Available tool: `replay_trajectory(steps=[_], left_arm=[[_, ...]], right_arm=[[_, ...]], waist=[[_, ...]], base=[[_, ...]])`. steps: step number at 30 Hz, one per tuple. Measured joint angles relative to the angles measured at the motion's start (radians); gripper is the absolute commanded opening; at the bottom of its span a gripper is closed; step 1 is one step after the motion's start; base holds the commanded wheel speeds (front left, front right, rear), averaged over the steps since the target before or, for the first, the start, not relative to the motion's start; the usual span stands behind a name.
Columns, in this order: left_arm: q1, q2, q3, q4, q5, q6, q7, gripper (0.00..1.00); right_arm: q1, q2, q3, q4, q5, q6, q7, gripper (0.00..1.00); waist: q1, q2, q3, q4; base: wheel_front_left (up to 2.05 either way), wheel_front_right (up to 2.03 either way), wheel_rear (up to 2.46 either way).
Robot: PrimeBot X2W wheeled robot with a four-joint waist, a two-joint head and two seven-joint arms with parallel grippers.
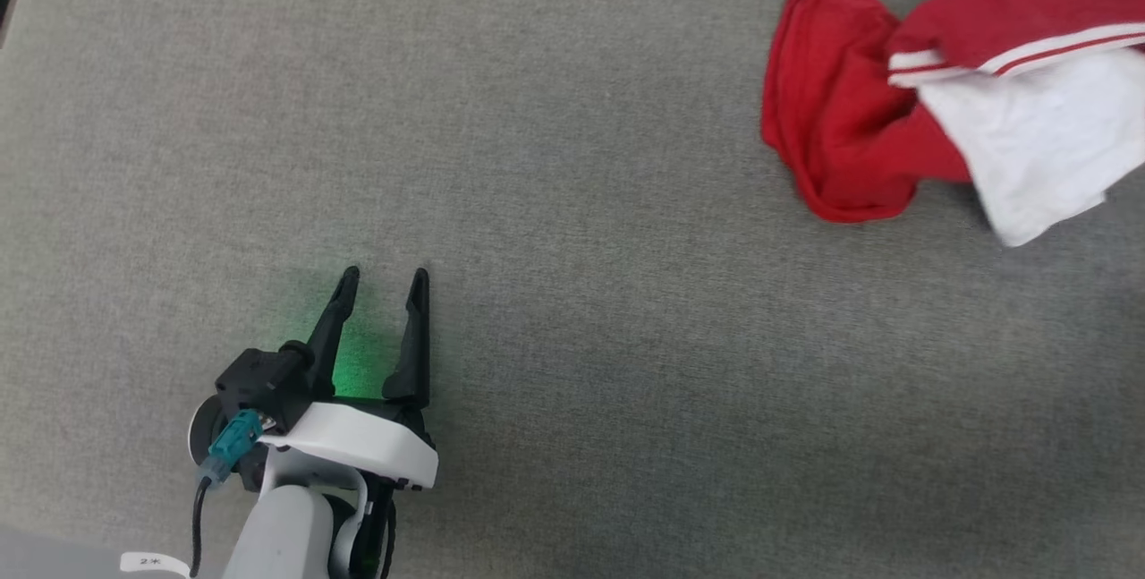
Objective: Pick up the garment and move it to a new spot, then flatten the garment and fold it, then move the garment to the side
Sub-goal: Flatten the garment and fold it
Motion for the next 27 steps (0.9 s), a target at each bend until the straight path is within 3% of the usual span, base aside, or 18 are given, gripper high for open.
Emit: replay_trajectory(steps=[6, 7, 8, 9, 14, 21, 24, 27], left_arm=[[-0.007, 0.005, 0.004, 0.001, -0.003, 0.0, 0.0, 1.0], [-0.015, 0.009, 0.002, 0.0, -0.009, 0.0, 0.0, 1.0], [-0.024, 0.016, -0.002, -0.002, -0.013, 0.0, 0.0, 1.0], [-0.032, 0.025, -0.008, -0.005, -0.013, 0.0, 0.0, 1.0], [-0.087, 0.095, -0.058, -0.036, -0.026, 0.0, 0.0, 1.0], [-0.263, 0.295, -0.256, -0.073, -0.096, 0.0, 0.024, 1.0], [-0.348, 0.349, -0.365, -0.099, -0.239, 0.0, 0.159, 1.0], [-0.44, 0.39, -0.452, -0.117, -0.446, -0.001, 0.363, 1.0]], right_arm=[[-0.034, 0.039, -0.017, 0.114, -0.085, 0.0, -0.069, 0.0], [-0.036, 0.047, -0.015, 0.118, -0.094, 0.0, -0.086, 0.28], [-0.036, 0.054, -0.012, 0.12, -0.099, 0.0, -0.105, 0.68], [-0.035, 0.059, -0.008, 0.12, -0.101, 0.0, -0.122, 1.0], [-0.003, 0.087, 0.011, 0.084, -0.108, 0.0, -0.244, 1.0], [0.172, 0.131, 0.057, -0.113, -0.038, 0.0, -0.363, 1.0], [0.259, 0.144, 0.064, -0.21, -0.013, 0.0, -0.373, 1.0], [0.341, 0.163, 0.047, -0.301, 0.005, 0.0, -0.377, 1.0]], waist=[[0.0, 0.0, 0.009, -0.002], [0.0, 0.0, 0.008, -0.007], [0.0, 0.0, 0.005, -0.012], [0.0, 0.0, 0.002, -0.018], [0.0, 0.0, -0.03, -0.051], [0.0, 0.0, -0.093, -0.143], [0.0, 0.0, -0.109, -0.19], [0.0, 0.0001, -0.12, -0.238]], base=[[0.0, 0.0, 0.0], [0.0, 0.0, 0.0], [0.0, 0.0, 0.0], [0.0, 0.0, 0.0], [0.0, 0.0, 0.0], [0.0, 0.0, 0.0], [0.0, 0.0, 0.0], [0.0, 0.0, 0.0]])
